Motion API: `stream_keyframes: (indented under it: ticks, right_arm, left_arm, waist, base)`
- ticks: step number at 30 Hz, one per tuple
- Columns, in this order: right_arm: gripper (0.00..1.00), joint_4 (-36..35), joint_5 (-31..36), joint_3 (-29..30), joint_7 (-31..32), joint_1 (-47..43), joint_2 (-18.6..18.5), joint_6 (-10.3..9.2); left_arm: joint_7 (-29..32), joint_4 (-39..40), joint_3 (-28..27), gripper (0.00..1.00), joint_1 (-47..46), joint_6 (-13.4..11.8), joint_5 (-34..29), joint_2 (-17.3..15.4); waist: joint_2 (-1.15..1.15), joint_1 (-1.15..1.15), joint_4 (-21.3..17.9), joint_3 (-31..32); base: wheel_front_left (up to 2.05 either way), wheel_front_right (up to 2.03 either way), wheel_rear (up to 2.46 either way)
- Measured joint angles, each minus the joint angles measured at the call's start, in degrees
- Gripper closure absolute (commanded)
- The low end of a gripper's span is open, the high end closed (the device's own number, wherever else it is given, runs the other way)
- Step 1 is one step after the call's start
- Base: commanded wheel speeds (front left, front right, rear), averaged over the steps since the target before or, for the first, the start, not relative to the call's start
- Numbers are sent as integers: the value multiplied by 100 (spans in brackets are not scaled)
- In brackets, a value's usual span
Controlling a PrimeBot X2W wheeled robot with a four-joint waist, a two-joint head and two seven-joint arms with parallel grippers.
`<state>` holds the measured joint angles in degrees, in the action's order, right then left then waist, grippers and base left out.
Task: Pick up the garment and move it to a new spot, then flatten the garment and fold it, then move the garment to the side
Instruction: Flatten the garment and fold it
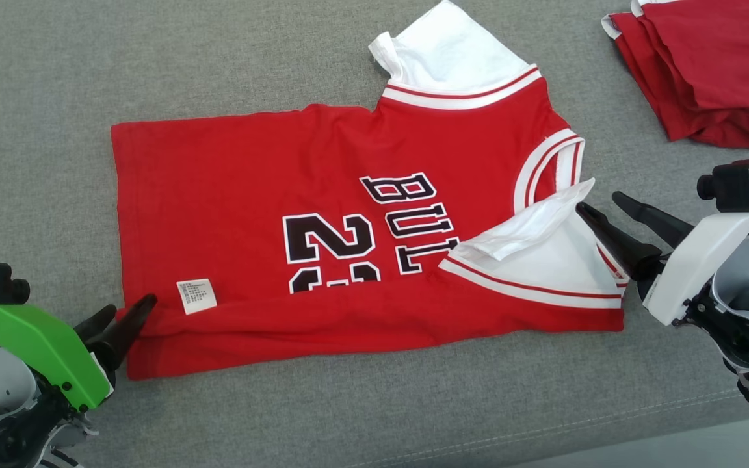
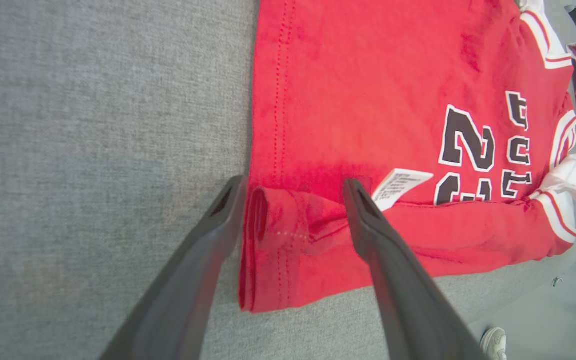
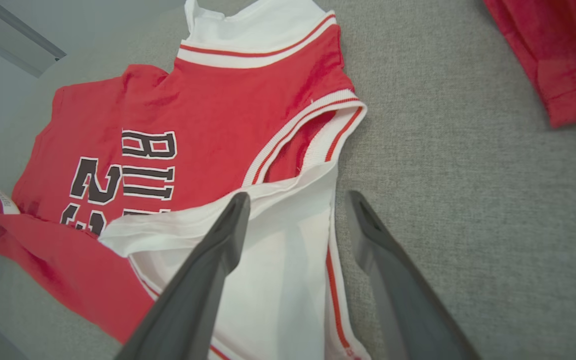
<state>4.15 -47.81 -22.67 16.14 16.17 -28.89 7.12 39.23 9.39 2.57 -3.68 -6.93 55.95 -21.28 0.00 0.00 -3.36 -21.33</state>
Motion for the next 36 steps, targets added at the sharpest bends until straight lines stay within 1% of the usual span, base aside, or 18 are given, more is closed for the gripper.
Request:
stream_keyframes:
  ticks: [4,7,11,12,14,15,16,18,21,24,31,36]
  right_arm:
    - [0,88,38,-11,-112,0,25,0]
    - [0,152,192,32,-343,15,60,0]
    - [0,155,210,263,-654,6,62,-25]
    - [0,157,238,308,-733,-27,32,-67]
    - [0,167,314,355,-851,-174,-46,-76]
    - [0,171,338,359,-894,-287,-73,-124]
    - [0,180,353,371,-946,-427,-82,-133]
    - [0,188,344,379,-1012,-728,-68,-211]
    - [0,186,250,346,-1039,-1102,14,-260]
    - [0,188,237,201,-1042,-1312,116,-260]
    - [0,204,201,-18,-1148,-1581,343,-249]
    - [0,218,201,-36,-1217,-1582,360,-236]
  left_arm:
    - [-21,-31,4,0,-3,0,-44,31]
    - [-157,-119,-46,0,7,-2,-89,52]
    - [-420,-52,-99,0,65,-14,-399,48]
    - [-499,-4,-83,0,92,-14,-460,52]
    - [-637,94,-82,0,179,-14,-482,87]
    - [-695,134,-79,0,242,-14,-487,112]
    - [-731,180,-62,0,320,-14,-511,141]
    - [-781,223,-10,0,506,-14,-580,230]
    - [-802,207,76,0,850,-14,-594,266]
    - [-834,176,103,0,1096,-14,-637,272]
    - [-884,58,196,0,1129,-14,-637,390]
    - [-906,5,202,0,1123,-14,-636,404]
  waist:
    - [0,0,4,32]
    - [0,0,-6,82]
    - [0,0,-34,163]
    - [0,0,-35,186]
    - [0,0,-28,236]
    - [0,0,-22,261]
    - [0,0,-15,287]
    - [0,0,6,339]
    - [0,0,47,386]
    - [0,0,54,370]
    - [0,0,58,258]
    - [0,0,44,236]
  base:
    - [0,0,0]
    - [0,0,0]
    - [0,0,0]
    - [0,0,0]
    - [0,0,0]
    - [0,0,0]
    - [0,0,0]
    - [0,0,0]
    - [0,0,0]
    - [0,0,0]
    - [0,0,0]
    - [0,0,0]
